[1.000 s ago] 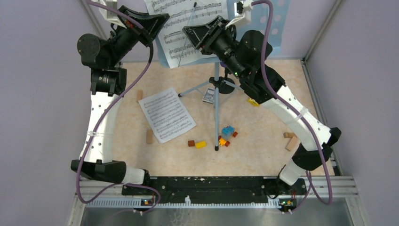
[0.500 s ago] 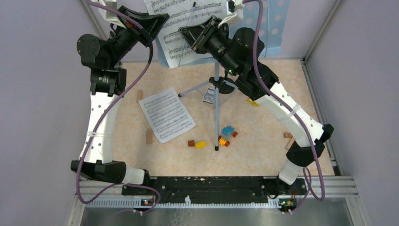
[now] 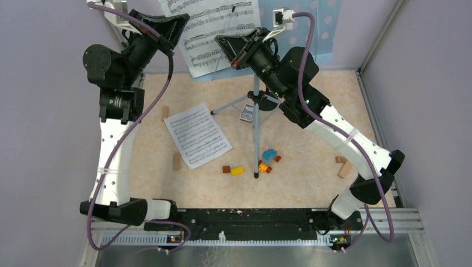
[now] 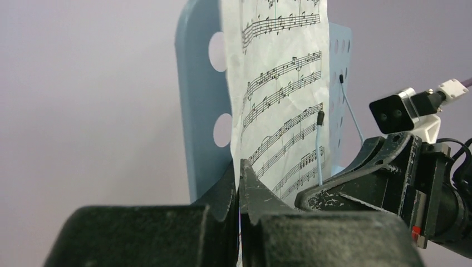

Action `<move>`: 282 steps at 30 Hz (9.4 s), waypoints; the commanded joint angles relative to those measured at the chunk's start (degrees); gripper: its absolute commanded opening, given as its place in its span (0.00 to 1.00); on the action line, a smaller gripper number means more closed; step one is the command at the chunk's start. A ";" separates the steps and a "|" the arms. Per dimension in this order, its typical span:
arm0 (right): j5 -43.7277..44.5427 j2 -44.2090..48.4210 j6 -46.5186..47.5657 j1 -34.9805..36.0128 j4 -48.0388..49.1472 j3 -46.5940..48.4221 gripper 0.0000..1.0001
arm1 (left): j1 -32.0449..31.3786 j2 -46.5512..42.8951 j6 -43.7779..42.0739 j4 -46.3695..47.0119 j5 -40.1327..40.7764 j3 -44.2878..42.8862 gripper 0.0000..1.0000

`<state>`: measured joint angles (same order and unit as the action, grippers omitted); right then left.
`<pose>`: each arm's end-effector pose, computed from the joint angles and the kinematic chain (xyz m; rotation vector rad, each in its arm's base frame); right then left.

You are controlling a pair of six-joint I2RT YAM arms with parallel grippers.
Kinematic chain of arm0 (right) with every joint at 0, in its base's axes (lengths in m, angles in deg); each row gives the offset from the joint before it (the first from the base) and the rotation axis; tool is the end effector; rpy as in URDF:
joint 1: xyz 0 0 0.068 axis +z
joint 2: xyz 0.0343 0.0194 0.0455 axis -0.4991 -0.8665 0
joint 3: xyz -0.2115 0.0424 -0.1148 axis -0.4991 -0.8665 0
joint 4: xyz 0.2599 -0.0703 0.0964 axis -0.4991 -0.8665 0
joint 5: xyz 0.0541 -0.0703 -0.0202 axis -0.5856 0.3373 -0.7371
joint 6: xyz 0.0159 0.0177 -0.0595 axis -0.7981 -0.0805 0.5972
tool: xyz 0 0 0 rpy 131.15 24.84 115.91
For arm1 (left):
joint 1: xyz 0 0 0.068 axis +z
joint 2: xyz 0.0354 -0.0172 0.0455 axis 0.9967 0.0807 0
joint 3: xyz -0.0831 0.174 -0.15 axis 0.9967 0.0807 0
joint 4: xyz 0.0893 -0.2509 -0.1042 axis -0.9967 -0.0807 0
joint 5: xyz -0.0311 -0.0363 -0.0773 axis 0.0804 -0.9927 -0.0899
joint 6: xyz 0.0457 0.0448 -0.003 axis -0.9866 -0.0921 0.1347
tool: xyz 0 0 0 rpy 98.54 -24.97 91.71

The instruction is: Pack up the instrument practice props

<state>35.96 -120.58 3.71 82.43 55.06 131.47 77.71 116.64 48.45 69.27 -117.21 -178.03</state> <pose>0.2342 0.2938 0.5407 -0.0956 1.2492 1.2044 0.2685 -0.0648 0.5843 0.4002 1.0388 -0.8557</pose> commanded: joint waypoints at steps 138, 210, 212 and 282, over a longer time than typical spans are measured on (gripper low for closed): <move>-32.41 46.91 -21.00 -33.86 2.06 -80.15 0.66 | -35.96 -7.63 -6.79 24.29 39.42 65.97 0.96; -44.40 -4.33 -40.64 -34.47 62.72 -64.70 0.00 | -46.39 15.33 3.81 6.32 55.73 57.05 0.00; -43.25 -2.61 -31.88 -34.43 59.97 -65.11 0.00 | -46.39 14.88 3.98 6.46 55.64 57.65 0.00; -21.29 24.30 -43.82 -36.55 23.89 -77.69 0.68 | -46.39 13.25 3.67 3.92 51.40 59.40 0.00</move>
<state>31.22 -90.87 -13.22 47.99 70.10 54.84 31.37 129.91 50.64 84.44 -64.86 -121.75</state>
